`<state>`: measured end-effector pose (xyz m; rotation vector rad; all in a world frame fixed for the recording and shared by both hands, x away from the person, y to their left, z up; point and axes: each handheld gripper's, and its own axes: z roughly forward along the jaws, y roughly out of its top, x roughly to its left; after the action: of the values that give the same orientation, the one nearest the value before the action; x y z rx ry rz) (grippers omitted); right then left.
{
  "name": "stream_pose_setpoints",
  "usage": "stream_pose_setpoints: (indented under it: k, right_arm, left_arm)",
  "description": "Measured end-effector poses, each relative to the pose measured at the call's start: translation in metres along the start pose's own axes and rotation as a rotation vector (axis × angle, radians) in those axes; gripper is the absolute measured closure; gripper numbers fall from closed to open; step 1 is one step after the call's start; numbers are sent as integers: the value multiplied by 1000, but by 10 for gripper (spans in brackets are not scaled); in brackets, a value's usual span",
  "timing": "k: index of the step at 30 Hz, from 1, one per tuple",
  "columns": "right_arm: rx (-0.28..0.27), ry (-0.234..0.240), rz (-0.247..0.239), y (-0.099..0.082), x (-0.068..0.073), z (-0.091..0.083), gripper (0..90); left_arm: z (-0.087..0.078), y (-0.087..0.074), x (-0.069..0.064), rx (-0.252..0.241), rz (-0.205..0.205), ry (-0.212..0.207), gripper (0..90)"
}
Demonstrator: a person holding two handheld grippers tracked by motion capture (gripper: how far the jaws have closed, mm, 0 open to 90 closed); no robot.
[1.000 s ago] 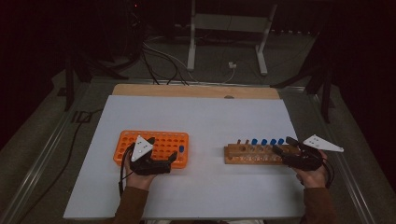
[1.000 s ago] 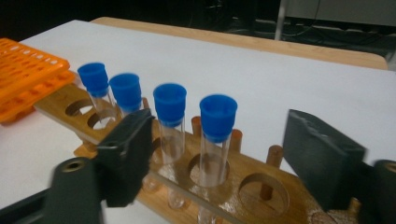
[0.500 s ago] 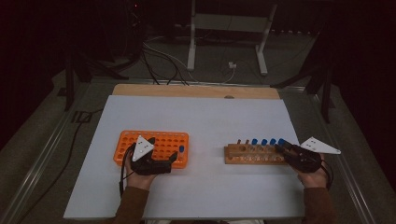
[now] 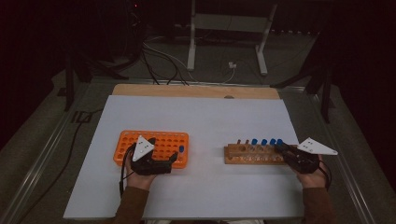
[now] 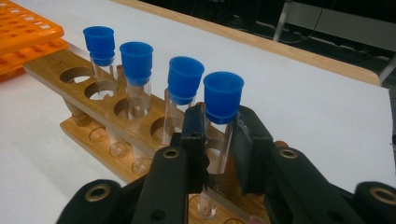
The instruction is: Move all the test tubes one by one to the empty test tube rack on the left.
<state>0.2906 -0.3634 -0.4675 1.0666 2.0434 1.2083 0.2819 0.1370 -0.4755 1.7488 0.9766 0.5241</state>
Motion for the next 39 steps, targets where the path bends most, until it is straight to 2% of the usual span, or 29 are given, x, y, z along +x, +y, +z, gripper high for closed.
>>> stream_pose_setpoints:
  k: [6, 14, 19, 29, 39]
  right_arm:
    - [-2, -3, 4, 2, 0, -1, 769]
    - [-26, 17, 63, 9, -3, -5, 769]
    - [-54, 27, 82, 16, -5, -11, 769]
    - [-73, 24, 87, 29, -4, -21, 769]
    - [-75, 14, 64, 42, 1, -30, 769]
  left_arm:
    - [0, 0, 0, -1, 0, -3, 15]
    - [1, 1, 1, 1, 2, -15, 15]
    - [2, 1, 0, 0, 4, -19, 15]
    - [2, 4, -1, -10, 4, -25, 15]
    - [3, 4, -2, -12, 5, -26, 15]
